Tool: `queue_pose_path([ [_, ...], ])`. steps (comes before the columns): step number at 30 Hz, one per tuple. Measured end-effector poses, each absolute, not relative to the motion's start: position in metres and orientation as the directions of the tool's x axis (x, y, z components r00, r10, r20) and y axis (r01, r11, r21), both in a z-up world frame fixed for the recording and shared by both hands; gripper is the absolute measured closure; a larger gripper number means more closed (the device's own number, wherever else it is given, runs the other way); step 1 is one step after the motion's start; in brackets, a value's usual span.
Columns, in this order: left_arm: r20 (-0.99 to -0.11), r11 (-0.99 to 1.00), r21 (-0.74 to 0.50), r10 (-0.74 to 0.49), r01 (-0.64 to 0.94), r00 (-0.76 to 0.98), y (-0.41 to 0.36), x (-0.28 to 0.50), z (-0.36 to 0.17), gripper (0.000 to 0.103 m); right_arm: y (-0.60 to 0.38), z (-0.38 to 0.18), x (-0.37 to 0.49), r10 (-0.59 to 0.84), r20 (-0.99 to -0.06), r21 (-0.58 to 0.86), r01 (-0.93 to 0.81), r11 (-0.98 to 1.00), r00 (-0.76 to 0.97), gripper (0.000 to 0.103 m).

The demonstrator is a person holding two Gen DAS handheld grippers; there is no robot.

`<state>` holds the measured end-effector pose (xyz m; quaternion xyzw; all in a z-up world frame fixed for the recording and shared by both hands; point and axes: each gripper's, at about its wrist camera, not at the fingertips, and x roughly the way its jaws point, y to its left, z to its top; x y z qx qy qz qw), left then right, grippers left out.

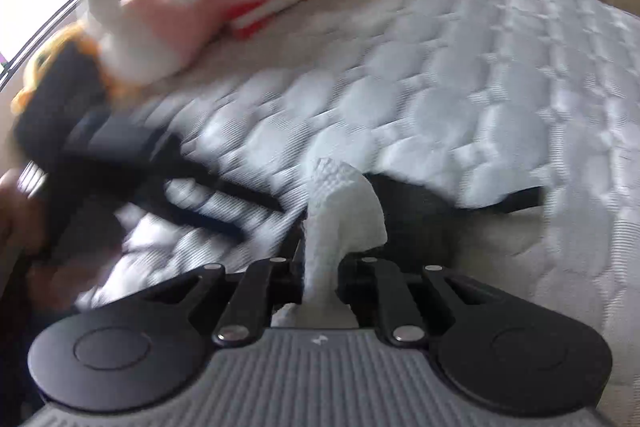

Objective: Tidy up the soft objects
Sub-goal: 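Wipe the dark blue container with the right gripper's tissue while the left gripper holds it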

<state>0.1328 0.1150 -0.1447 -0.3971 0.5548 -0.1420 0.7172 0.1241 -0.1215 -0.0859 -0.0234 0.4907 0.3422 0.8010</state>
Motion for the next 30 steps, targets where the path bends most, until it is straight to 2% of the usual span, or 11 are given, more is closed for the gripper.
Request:
queue_pose_path([
  [3, -0.645, 0.591, -0.763, -0.673, -0.261, 0.362, 0.119, 0.131, -0.149, 0.0, -0.121, -0.081, 0.104, 0.524, -0.817, 0.291, -0.613, 0.734, 0.24, 0.089],
  [7, -0.6, 0.573, -0.798, -0.724, -0.187, 0.341, 0.097, 0.128, -0.146, 0.0, -0.154, -0.071, 0.084, 0.466, -0.846, 0.241, -0.594, 0.768, 0.259, 0.088],
  [10, -0.595, 0.573, -0.8, -0.719, -0.178, 0.359, 0.075, 0.122, -0.146, 0.0, -0.174, -0.062, 0.089, 0.398, -0.857, 0.164, -0.559, 0.813, 0.327, 0.086],
  [13, -0.571, 0.523, -0.82, -0.714, -0.234, 0.406, 0.063, 0.115, -0.154, 0.0, -0.192, -0.048, 0.096, 0.36, -0.819, 0.104, -0.502, 0.858, 0.446, 0.086],
  [15, -0.56, 0.493, -0.828, -0.703, -0.268, 0.438, 0.06, 0.112, -0.16, 0.0, -0.202, -0.045, 0.103, 0.348, -0.795, 0.108, -0.448, 0.887, 0.496, 0.086],
  [20, -0.579, 0.507, -0.814, -0.673, -0.283, 0.46, 0.053, 0.119, -0.156, 0.002, -0.222, -0.064, 0.123, 0.363, -0.808, 0.207, -0.352, 0.913, 0.465, 0.086],
  [21, -0.578, 0.51, -0.814, -0.668, -0.277, 0.469, 0.051, 0.12, -0.155, 0.005, -0.225, -0.067, 0.125, 0.364, -0.808, 0.216, -0.342, 0.915, 0.464, 0.086],
  [23, -0.588, 0.531, -0.805, -0.659, -0.263, 0.468, 0.047, 0.124, -0.155, 0.048, -0.233, -0.069, 0.125, 0.371, -0.808, 0.23, -0.334, 0.914, 0.458, 0.086],
  [24, -0.606, 0.558, -0.791, -0.655, -0.253, 0.451, 0.043, 0.127, -0.156, 0.052, -0.231, -0.072, 0.127, 0.38, -0.807, 0.241, -0.336, 0.911, 0.451, 0.086],
  [30, -0.622, 0.655, -0.75, -0.649, -0.094, 0.438, 0.018, 0.132, -0.148, 0.052, -0.217, -0.098, 0.136, 0.452, -0.822, 0.359, -0.303, 0.883, 0.346, 0.09],
])
